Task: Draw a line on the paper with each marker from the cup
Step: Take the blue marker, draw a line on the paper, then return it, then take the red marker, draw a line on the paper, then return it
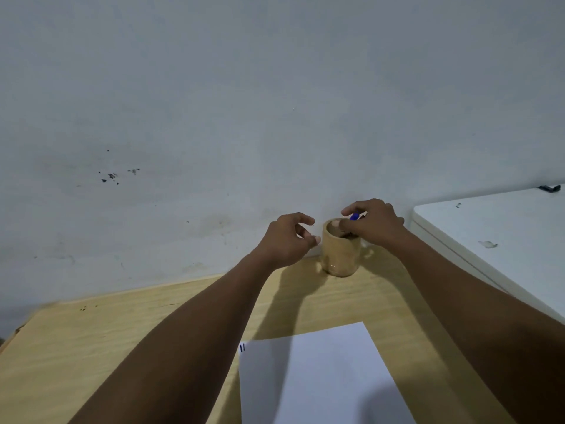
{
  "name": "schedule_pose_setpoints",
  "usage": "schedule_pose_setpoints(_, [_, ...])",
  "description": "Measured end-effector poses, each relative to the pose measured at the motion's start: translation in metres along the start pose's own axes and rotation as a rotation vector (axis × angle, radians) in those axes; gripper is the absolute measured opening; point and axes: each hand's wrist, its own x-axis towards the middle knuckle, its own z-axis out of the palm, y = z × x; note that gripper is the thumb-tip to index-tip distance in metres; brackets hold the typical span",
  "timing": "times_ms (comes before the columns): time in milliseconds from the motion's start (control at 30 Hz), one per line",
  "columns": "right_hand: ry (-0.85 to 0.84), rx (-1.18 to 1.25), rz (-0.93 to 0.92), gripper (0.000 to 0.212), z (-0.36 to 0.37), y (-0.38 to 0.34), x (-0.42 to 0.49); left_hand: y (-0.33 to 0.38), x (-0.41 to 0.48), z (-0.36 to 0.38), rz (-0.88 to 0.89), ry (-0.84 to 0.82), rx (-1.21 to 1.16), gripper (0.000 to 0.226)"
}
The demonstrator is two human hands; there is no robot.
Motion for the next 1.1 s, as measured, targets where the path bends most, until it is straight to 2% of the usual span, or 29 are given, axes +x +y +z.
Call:
schedule_pose_setpoints(100, [-0.017, 0.15, -0.053, 0.042, -0.012, 0.013, -0.005, 0.01, 0.011, 0.008, 0.041, 0.021, 0.065, 0.036])
schedule_pose_setpoints(233, [-0.138, 0.238, -0.106, 0.052, -0.03, 0.025, -0.013, 0.033, 0.031, 0.024, 0.119, -0.006, 0.17, 0.035])
schedule_pose_setpoints(367, [-0.175, 0.241, -0.067, 0.049, -0.036, 0.039, -0.013, 0.054, 0.049, 0.042, 0.159, -0.05, 0.226, 0.032])
schedule_pose_setpoints(567, [-0.161, 0.237, -0.061, 0.022, -0.028, 0.05, -0.004, 0.069, 0.065, 0.051, 0.163, -0.152, 0.258, 0.027])
schedule_pose_setpoints(800, [-0.149, 0.25, -0.047, 0.02, -0.023, 0.053, -0.002, 0.072, 0.071, 0.046, 0.129, -0.255, 0.35, 0.038])
schedule_pose_setpoints(933, [-0.145, 0.257, -0.03, 0.022, -0.023, 0.054, -0.005, 0.067, 0.068, 0.039, 0.133, -0.245, 0.378, 0.031])
schedule_pose_setpoints(1100, [-0.133, 0.246, -0.017, 0.021, -0.021, 0.049, -0.007, 0.064, 0.062, 0.022, 0.083, -0.312, 0.333, 0.027])
